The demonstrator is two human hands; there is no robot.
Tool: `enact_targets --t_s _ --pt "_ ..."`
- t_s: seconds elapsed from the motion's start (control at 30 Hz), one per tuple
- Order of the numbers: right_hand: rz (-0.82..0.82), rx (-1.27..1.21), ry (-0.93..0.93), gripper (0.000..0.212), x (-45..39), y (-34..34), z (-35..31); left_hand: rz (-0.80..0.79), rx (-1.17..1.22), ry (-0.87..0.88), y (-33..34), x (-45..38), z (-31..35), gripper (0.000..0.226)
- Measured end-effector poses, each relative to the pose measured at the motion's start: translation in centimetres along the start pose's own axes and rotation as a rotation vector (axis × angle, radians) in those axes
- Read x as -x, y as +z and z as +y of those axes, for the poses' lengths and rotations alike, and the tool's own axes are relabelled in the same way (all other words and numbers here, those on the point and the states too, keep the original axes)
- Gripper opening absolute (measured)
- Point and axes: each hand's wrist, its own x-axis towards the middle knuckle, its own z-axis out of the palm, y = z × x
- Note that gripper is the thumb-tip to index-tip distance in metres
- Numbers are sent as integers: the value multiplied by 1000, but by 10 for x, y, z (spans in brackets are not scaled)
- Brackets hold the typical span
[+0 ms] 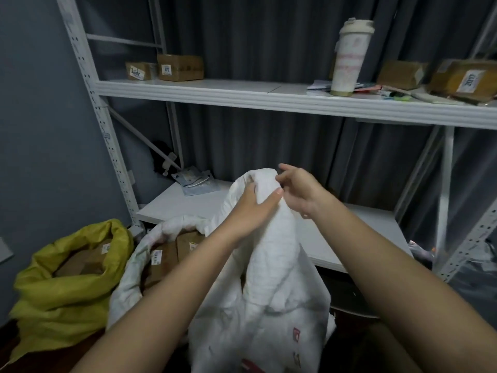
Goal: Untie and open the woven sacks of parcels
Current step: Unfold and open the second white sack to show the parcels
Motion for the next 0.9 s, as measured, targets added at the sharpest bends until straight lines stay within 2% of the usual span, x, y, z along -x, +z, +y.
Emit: enact_targets --t_s 0.07,0.13,0.2,0.27,0.37,0.47,0.53,0.6,0.67,0.73,0.8,0.83,0.9 --pt "-104 -236 21 62 -1 3 1 53 -39 -15 0 -12 -4 84" --pt "-107 -233 -23 61 -2 -2 8 155 -39 -3 1 -25 -8 67" --pt "28 106 -158 46 1 -12 20 208 -55 37 4 -30 -9 52" --pt "149 439 -309 30 11 -21 38 240 -75 66 7 -39 -14 48" --pt "174 604 -379 34 26 -23 63 171 -30 55 14 -49 -16 49" --pt "211 435 -308 40 22 -28 69 26 368 -142 13 -44 -10 45" --pt "151 125 -192 41 16 -32 67 -59 585 -168 9 -37 -12 35" --pt "46 -286 -98 37 14 -30 67 -130 583 -105 6 -29 -22 33" --pt "55 -380 -131 31 12 -24 70 -118 498 -65 8 -18 -26 30" --pt "241 -60 -263 21 10 -17 74 -53 504 -81 12 -15 -28 25" --pt "480 487 -469 8 11 -18 79 49 448 -69 15 -14 -29 24" --pt "514 648 -529 5 12 -20 81 88 413 -48 18 -15 -29 27" --pt "414 656 -537 13 19 -25 86 188 278 21 22 -19 -29 36"
